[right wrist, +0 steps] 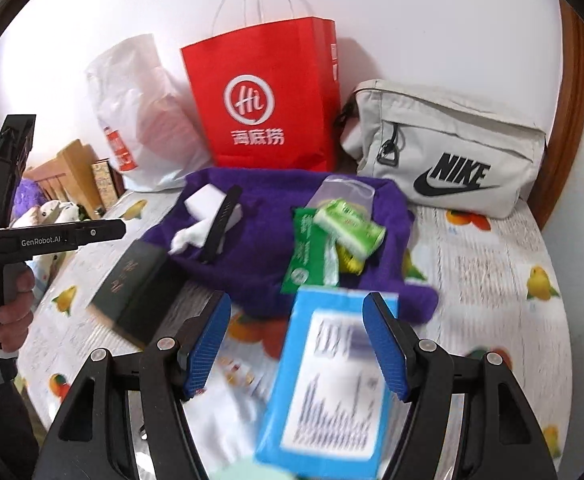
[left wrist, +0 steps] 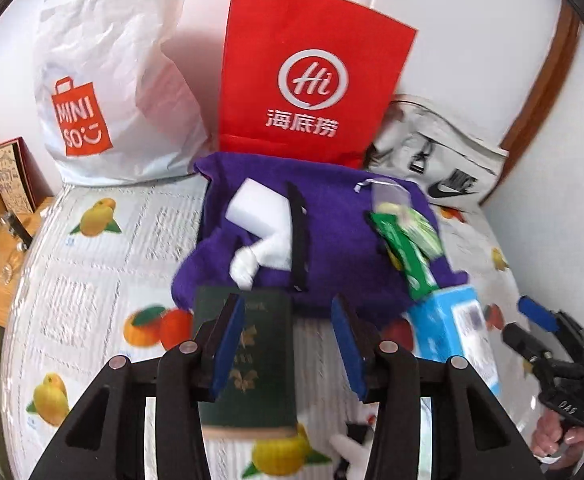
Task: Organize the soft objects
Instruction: 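Grasp the second black strap piece with the left gripper while the right grasps the white glove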
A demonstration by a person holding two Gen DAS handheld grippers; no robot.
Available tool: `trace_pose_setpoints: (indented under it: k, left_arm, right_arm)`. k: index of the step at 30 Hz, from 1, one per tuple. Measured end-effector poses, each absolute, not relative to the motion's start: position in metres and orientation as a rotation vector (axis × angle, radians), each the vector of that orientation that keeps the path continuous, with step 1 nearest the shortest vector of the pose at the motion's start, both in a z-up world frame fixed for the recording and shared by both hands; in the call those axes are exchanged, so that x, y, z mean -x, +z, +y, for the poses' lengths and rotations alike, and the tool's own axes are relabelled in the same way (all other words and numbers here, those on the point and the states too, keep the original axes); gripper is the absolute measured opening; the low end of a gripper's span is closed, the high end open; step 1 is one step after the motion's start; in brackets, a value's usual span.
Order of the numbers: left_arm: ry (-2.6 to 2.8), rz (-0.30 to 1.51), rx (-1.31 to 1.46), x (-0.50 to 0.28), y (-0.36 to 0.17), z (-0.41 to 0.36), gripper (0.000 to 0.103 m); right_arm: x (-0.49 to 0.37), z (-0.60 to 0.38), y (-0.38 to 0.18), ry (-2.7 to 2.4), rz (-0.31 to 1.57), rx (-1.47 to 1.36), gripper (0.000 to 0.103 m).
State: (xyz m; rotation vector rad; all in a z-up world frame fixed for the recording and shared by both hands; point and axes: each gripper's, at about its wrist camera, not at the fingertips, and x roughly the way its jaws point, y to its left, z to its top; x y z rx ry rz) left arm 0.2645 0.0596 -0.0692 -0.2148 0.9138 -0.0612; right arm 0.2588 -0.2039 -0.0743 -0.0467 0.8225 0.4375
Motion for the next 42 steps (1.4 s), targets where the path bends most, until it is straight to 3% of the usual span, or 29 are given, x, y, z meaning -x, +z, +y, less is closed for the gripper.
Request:
trace_pose_setpoints:
  k: [7,14,28,31,33,34,35,42]
  left_arm:
    - [-0.049,0.886,0.169,-0.215,-0.068,0.056,0.044]
    - [-0.053,0.900,0.149,-0.176,-0.087,0.066,0.048]
    - [-0.089,0.952,0.166,-0.131,-0.135,0.083,0.048]
    - [-0.092,0.974,0.177,-0.129,-0.145,0.085,0.048]
    - [-0.093,0.981,0.180,-0.128,-0.149,0.086,0.048]
    - [-0.094,0.983,0.183,-0.127,-0.151,0.086,0.048]
    - [-0.097,0.985,0.184,-0.127,-0.152,0.086,0.048]
    - [-0.119,0.993,0.170,-0.128,-0.158,0.073,0.048]
  right_arm:
    - [-0.205,-0.194,-0.083,0.493,0.835,0.087,0.069]
    - [-0.161,-0.172,-0.113,0.575,0.842,0.131,0.079]
    - [-0.159,-0.146,-0.185,0.458,0.928,0.116,0.078]
    - [-0.159,-0.143,-0.194,0.419,0.917,0.130,0.071]
    - [-0.156,-0.140,-0.194,0.393,0.901,0.161,0.051]
    - [-0.156,-0.139,-0.194,0.391,0.895,0.164,0.028]
    - [-0.156,-0.141,-0.193,0.404,0.900,0.150,0.015]
    - [-0.143,-0.148,-0.175,0.453,0.875,0.132,0.013]
